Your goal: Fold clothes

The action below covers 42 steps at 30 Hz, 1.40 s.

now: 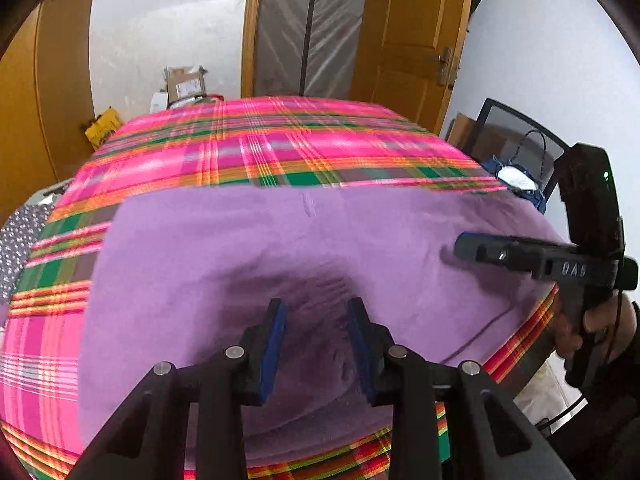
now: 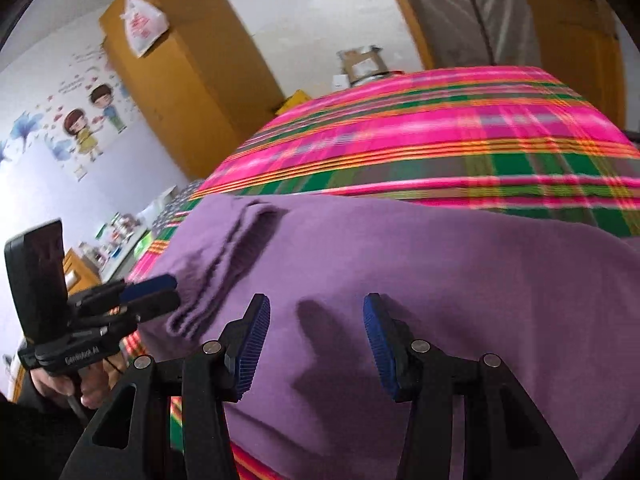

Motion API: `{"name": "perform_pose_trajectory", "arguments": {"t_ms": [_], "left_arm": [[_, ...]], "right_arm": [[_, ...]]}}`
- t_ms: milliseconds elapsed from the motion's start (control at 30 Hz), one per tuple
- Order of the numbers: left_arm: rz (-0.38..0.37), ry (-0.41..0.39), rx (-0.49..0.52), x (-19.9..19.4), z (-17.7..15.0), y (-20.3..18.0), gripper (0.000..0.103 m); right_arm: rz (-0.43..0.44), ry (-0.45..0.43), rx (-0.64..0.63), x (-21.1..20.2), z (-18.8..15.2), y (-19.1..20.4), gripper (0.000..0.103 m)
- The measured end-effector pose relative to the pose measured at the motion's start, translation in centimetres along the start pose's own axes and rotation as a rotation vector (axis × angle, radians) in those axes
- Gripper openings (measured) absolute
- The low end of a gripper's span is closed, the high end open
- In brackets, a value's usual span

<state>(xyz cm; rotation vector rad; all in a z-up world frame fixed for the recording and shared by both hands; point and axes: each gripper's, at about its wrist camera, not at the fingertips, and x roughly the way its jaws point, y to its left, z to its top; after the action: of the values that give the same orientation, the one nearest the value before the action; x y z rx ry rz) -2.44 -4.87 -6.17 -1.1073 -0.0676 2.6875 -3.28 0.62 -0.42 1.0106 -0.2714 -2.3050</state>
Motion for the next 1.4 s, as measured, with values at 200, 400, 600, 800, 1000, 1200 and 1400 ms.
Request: {"name": "perform_pose_trajectory", "arguments": {"t_ms": [200,400,600,800,1000,1200,1400], "left_arm": [[-0.018,-0.027,-0.011,-0.6,0.6,0.1,0.032],[-0.045,-0.019,0.003,0.4,1.3,-0.6,0.032],[-0.05,-0.015,0.009,0.9,1.1,-1.0,0.032],[-0.032,-0.004,0.015,1.4,1.0,-1.1,0.032],[-0.023,-0.002,0.0,1.7,1.0,-1.0,0.032],[-0.02,-0.006,-0.002,1.8,1.0,-1.0,0.032],[-0.005,-0.009,-0.01,2.0,1.0,-1.1,0.033]], "right_arm": [[-0.064,-0.056,0.042,-2.9,-0.6,-2.5,0.051],[-0.165,-0.103,0.16,-6.3,-2.1,-6.9,0.05],[-0.234,-0.168,0.191,-8.5,-1.3,-8.3,0.051],[-0.295,-0.118,0.222,-6.9,1.5,-10.2,0.051],[-0.323,-0.096,0.277,-6.3,2.6,-12.1,0.05],[-0.321,-0.106,0.257,-7.2,1.4,-11.3,0.051],[-0.311,-0.13,0.236,-9.1,-1.2,-10.8,0.05]]}}
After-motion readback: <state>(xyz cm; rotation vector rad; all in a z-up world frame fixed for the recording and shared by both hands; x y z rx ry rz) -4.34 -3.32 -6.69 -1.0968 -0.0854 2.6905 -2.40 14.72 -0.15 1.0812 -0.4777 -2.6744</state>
